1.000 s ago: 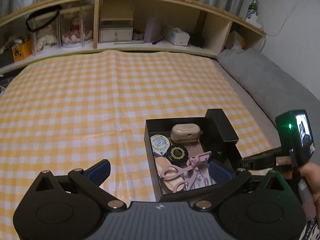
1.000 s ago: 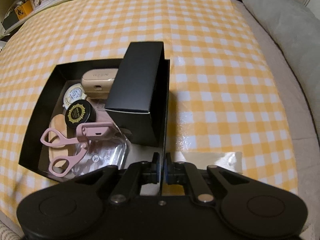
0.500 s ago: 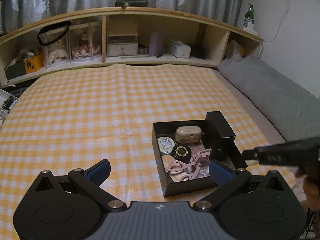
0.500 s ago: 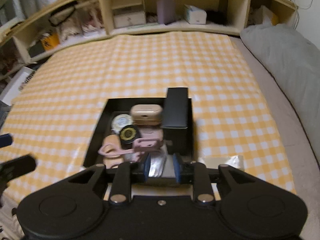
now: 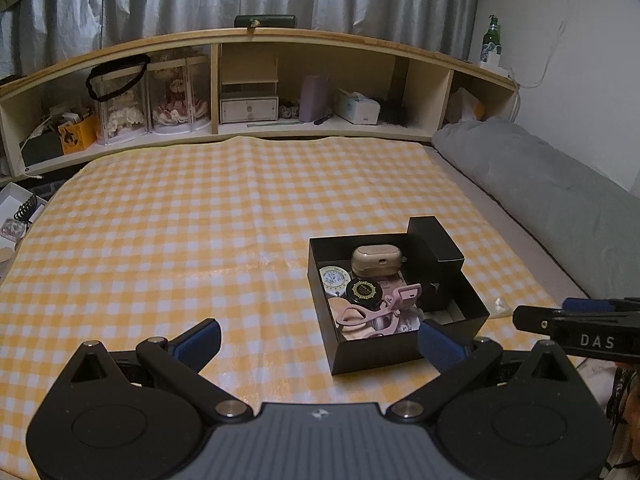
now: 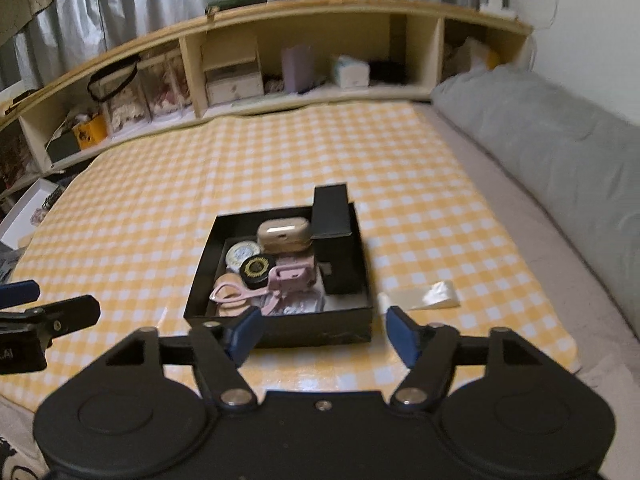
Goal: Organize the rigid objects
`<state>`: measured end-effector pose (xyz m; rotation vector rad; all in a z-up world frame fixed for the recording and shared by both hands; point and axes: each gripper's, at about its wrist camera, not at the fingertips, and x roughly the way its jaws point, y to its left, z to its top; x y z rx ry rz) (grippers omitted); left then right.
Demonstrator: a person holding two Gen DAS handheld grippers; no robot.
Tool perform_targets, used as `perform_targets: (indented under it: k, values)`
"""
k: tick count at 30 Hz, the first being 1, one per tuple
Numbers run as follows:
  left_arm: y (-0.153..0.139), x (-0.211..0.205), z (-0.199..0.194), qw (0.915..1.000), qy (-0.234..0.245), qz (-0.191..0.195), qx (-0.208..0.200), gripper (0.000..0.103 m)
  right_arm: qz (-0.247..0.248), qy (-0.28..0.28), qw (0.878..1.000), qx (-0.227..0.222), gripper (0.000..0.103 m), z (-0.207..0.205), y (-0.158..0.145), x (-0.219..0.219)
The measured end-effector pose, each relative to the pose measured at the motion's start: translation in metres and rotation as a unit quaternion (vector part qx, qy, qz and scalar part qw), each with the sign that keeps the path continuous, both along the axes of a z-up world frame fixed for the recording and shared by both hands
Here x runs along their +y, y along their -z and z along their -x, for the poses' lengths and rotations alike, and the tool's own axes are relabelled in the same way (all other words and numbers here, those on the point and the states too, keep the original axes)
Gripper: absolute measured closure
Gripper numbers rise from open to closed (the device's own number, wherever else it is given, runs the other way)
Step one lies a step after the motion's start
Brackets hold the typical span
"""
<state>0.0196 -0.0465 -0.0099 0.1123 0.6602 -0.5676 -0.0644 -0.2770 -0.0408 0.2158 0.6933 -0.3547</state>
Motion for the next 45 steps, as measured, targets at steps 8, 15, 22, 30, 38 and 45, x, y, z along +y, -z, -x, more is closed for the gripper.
perform_targets:
  k: [8, 15, 22, 30, 38, 45]
  values:
    - [0.002, 0.008, 0.018, 0.9990, -0.005, -0.006, -0.044, 0.000, 0.021, 0.016, 0.999, -0.040, 0.017, 0.025, -0.001, 0.013]
    - [0.004, 0.016, 0.027, 0.9980, -0.011, -0.001, -0.063, 0.000, 0.059, 0.034, 0.994, -0.082, 0.003, 0.042, -0.003, 0.023]
    - [0.006, 0.029, 0.032, 0.9968, -0.038, 0.014, -0.069, 0.000, 0.074, 0.046, 0.991, -0.100, 0.001, 0.051, -0.002, 0.029]
    - [0.007, 0.033, 0.032, 0.9961, -0.053, 0.021, -0.068, 0.000, 0.091, 0.040, 0.989, -0.110, 0.001, 0.056, 0.000, 0.038]
    - [0.006, 0.034, 0.033, 0.9958, -0.050, 0.020, -0.074, 0.000, 0.089, 0.039, 0.989, -0.111, 0.001, 0.055, 0.001, 0.039]
    - [0.006, 0.034, 0.033, 0.9957, -0.052, 0.018, -0.075, 0.000, 0.088, 0.038, 0.989, -0.111, 0.001, 0.056, 0.002, 0.039]
